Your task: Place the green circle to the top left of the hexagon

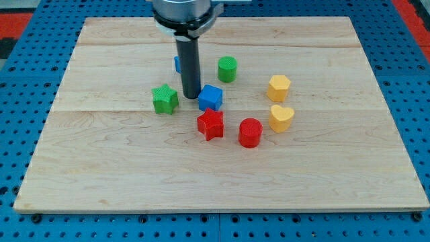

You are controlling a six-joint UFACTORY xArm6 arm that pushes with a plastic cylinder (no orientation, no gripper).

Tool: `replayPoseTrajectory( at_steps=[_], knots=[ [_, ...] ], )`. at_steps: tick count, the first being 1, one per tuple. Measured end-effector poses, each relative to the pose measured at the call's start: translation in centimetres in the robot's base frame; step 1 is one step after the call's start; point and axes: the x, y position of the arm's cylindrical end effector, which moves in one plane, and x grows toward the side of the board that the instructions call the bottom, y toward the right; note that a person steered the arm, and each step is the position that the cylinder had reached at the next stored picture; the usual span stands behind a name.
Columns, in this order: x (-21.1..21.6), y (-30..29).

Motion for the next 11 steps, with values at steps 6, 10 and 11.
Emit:
replayPoseTrajectory(
  at_steps=[6,10,11],
  knots=[
    [-16.5,17.1],
    [-7.4,9.2],
    [-7.9,9.6]
  ],
)
